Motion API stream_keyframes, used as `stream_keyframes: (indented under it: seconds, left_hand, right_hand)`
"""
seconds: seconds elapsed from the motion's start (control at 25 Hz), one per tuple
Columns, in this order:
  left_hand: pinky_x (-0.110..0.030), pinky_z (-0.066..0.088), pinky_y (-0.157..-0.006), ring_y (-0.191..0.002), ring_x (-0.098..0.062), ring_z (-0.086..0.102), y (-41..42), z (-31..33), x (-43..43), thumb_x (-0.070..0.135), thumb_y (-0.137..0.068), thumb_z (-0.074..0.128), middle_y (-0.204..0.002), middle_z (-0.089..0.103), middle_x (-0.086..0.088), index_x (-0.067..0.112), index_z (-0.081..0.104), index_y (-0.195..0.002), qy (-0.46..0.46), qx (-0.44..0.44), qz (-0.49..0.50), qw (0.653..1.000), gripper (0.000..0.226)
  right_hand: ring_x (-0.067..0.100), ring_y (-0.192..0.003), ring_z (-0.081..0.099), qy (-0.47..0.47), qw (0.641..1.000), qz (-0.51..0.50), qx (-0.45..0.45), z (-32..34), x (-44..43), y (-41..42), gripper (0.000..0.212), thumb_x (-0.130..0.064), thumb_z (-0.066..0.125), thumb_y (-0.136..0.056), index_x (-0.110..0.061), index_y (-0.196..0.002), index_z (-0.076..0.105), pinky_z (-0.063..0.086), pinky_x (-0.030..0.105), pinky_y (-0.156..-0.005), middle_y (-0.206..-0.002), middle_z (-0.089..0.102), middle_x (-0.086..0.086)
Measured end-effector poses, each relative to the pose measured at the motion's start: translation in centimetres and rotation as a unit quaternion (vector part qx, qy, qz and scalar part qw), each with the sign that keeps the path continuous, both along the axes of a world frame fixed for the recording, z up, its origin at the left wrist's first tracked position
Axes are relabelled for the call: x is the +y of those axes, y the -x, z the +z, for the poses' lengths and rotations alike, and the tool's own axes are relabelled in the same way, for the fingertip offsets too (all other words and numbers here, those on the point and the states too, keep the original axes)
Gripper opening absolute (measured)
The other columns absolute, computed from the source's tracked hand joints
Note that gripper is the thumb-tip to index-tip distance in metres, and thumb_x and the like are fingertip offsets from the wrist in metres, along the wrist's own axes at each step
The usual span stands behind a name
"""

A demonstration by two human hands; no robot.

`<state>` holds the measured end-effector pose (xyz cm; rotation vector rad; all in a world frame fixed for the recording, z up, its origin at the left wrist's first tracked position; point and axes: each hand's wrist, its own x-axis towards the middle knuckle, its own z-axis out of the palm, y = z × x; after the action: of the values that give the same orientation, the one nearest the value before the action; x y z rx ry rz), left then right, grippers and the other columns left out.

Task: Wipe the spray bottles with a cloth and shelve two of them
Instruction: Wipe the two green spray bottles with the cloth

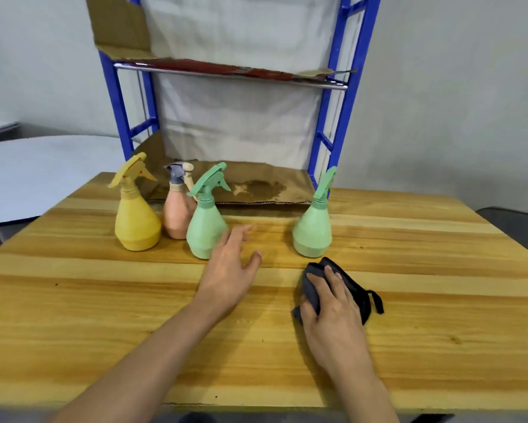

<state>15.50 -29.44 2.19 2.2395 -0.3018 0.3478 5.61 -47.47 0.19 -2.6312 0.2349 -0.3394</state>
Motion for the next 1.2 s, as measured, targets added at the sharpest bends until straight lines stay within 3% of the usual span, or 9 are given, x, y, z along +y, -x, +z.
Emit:
stream_keyframes:
  seconds: [0.12, 0.28, 0.4, 0.52, 0.72, 0.88, 0.96, 1.08, 1.2]
  left_hand:
    - [-0.039, 0.059, -0.087, -0.107, -0.014, 0.058, 0.8, 0.9, 3.6, 0.029, -0.095, 0.068, -0.121, 0.055, 0.006, 0.031, 0.046, -0.135, 0.038, -0.053, 0.085, 0.994, 0.045]
    - [-0.046, 0.045, -0.101, -0.125, -0.029, 0.046, -1.0, 2.2, 5.5, 0.043, -0.089, 0.073, -0.138, 0.046, -0.007, 0.022, 0.039, -0.139, 0.042, -0.009, 0.197, 0.979, 0.065]
    - [-0.047, 0.044, -0.1, -0.125, -0.034, 0.045, -2.3, 1.7, 5.0, 0.056, -0.084, 0.073, -0.14, 0.046, -0.011, 0.017, 0.037, -0.141, -0.011, 0.042, 0.196, 0.98, 0.078]
    - [-0.046, 0.051, -0.096, -0.126, -0.033, 0.051, -3.3, 0.9, 4.7, 0.052, -0.081, 0.079, -0.14, 0.046, -0.011, 0.018, 0.038, -0.14, -0.002, 0.049, 0.189, 0.981, 0.08]
    - [-0.044, 0.051, -0.1, -0.127, -0.027, 0.053, -2.5, 1.3, 6.1, 0.042, -0.081, 0.082, -0.139, 0.051, -0.007, 0.02, 0.039, -0.145, 0.001, 0.059, 0.125, 0.99, 0.08]
    - [-0.046, 0.048, -0.108, -0.131, -0.022, 0.05, 1.2, 1.5, 7.4, 0.043, -0.08, 0.082, -0.145, 0.051, -0.001, 0.023, 0.037, -0.149, -0.001, 0.073, 0.037, 0.997, 0.084]
    - [-0.047, 0.048, -0.108, -0.132, -0.02, 0.05, 3.2, 1.2, 7.6, 0.044, -0.079, 0.082, -0.146, 0.05, 0.002, 0.025, 0.037, -0.149, 0.002, 0.073, 0.006, 0.997, 0.085]
    - [-0.044, 0.048, -0.108, -0.128, -0.016, 0.05, 5.9, 0.7, 7.6, 0.043, -0.08, 0.081, -0.144, 0.05, 0.005, 0.029, 0.038, -0.148, 0.007, 0.074, -0.024, 0.997, 0.081]
    - [-0.043, 0.047, -0.109, -0.127, -0.014, 0.051, 7.4, 0.1, 7.4, 0.045, -0.079, 0.077, -0.142, 0.052, 0.008, 0.032, 0.038, -0.148, 0.023, 0.066, -0.055, 0.996, 0.08]
  right_hand:
    - [0.018, -0.153, 0.017, 0.002, 0.999, 0.043, -0.011, 0.1, 3.4, -0.7, 0.052, -0.038, 0.047, -0.101, -0.031, -0.151, 0.036, 0.017, 0.036, -0.125, -0.166, 0.018, -0.004]
    - [0.023, -0.149, 0.022, 0.012, 0.999, 0.042, -0.025, 0.2, 6.3, -0.9, 0.047, -0.047, 0.044, -0.101, -0.031, -0.145, 0.039, 0.023, 0.04, -0.122, -0.164, 0.025, -0.001]
    - [0.025, -0.146, 0.025, 0.048, 0.998, 0.042, -0.02, 0.1, 6.2, -0.7, 0.056, -0.059, 0.042, -0.096, -0.031, -0.144, 0.039, 0.027, 0.042, -0.12, -0.161, 0.028, 0.0]
    - [0.025, -0.145, 0.023, 0.044, 0.997, 0.061, 0.002, -0.3, 5.6, -0.3, 0.064, -0.054, 0.044, -0.095, -0.027, -0.152, 0.031, 0.024, 0.042, -0.121, -0.161, 0.026, -0.002]
    - [0.027, -0.113, 0.043, 0.032, 0.996, 0.03, -0.074, -0.5, 6.1, -0.5, 0.039, -0.026, 0.056, -0.095, -0.019, -0.134, 0.054, 0.042, 0.044, -0.101, -0.136, 0.049, 0.002]
    - [0.018, -0.113, 0.044, -0.067, 0.99, 0.038, -0.122, -0.9, 5.5, -0.3, 0.033, -0.019, 0.054, -0.097, -0.024, -0.129, 0.055, 0.038, 0.035, -0.1, -0.131, 0.051, -0.004]
    - [0.012, -0.116, 0.049, -0.169, 0.975, 0.021, -0.143, -0.5, 4.9, -0.3, 0.03, -0.024, 0.049, -0.099, -0.027, -0.127, 0.057, 0.038, 0.029, -0.101, -0.128, 0.055, -0.007]
    - [0.004, -0.103, 0.061, -0.401, 0.895, -0.024, -0.196, 1.3, 4.4, 0.1, 0.023, -0.016, 0.046, -0.102, -0.03, -0.11, 0.063, 0.044, 0.014, -0.087, -0.111, 0.066, -0.004]
    - [0.001, -0.098, 0.061, -0.495, 0.821, -0.007, -0.284, 3.4, 4.4, 0.6, 0.025, -0.008, 0.044, -0.102, -0.016, -0.113, 0.065, 0.045, 0.015, -0.084, -0.106, 0.067, -0.003]
